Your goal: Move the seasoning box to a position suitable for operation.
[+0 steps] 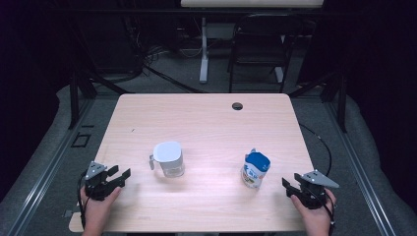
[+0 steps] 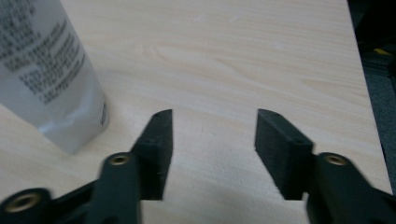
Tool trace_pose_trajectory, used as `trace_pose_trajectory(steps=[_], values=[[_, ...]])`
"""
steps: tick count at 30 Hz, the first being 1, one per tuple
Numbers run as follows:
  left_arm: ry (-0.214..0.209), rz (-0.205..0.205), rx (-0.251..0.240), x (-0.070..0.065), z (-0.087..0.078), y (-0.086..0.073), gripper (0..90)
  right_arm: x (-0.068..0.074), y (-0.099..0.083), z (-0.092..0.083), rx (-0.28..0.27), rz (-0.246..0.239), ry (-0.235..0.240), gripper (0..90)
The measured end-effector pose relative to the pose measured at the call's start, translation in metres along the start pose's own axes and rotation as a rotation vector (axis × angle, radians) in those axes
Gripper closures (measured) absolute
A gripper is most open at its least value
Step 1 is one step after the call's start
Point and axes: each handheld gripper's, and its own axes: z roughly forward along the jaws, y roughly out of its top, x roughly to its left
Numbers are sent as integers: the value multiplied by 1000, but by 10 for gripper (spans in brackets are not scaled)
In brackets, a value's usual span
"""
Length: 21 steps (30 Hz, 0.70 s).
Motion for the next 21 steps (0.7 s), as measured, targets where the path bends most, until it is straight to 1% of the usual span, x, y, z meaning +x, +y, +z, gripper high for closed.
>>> trace_pose_trajectory(steps=[1, 2, 3, 4, 5, 6, 7, 8, 9, 10, 12, 13, 14, 15, 16, 17, 18, 19, 20, 21], values=[[7, 8, 2, -1, -1, 1, 490, 1, 0, 1, 9, -12, 2, 558], [19, 18, 1, -3, -1, 1, 493, 1, 0, 0, 21, -23, -8, 566], [19, 18, 1, -3, -1, 1, 514, 1, 0, 0, 21, -23, -8, 566], [32, 24, 0, -6, -2, 3, 519, 2, 3, 0, 26, -13, -19, 589], [32, 24, 0, -6, -2, 3, 519, 2, 3, 0, 26, -13, -19, 589], [42, 21, 13, -9, -2, 5, 513, 4, 6, -4, 15, -19, -7, 561], [42, 21, 13, -9, -2, 5, 506, 4, 6, -4, 15, -19, -7, 561], [49, 18, 14, -12, -1, 7, 490, 9, 6, -6, 10, -51, -6, 476], [56, 31, 21, -13, -1, 8, 469, 10, 6, -6, 18, -62, -11, 462], [58, 37, 27, -13, -1, 9, 463, 14, 6, -5, 26, -84, -26, 447], [51, 46, 21, -15, -1, 10, 466, 18, 6, -4, 40, -119, -39, 444], [51, 46, 21, -15, -1, 10, 476, 19, 6, -4, 44, -130, -29, 444], [47, 43, 18, -15, -1, 11, 490, 20, 6, -4, 31, -127, -24, 455], [47, 43, 18, -15, -1, 11, 491, 20, 7, -4, 36, -137, -27, 473], [42, 35, 11, -15, -2, 11, 495, 21, 8, -5, 42, -144, -23, 488], [33, 33, -10, -15, -2, 12, 495, 21, 8, -5, 42, -144, -23, 488], [21, 27, -15, -14, -3, 12, 496, 20, 8, -5, 46, -146, -15, 492], [11, 25, -21, -14, -4, 13, 512, 19, 8, -4, 51, -131, -25, 524], [0, 26, -32, -14, -6, 15, 516, 18, 8, -4, 60, -121, -19, 553], [0, 26, -32, -14, -6, 15, 519, 18, 8, -4, 60, -121, -19, 553]])
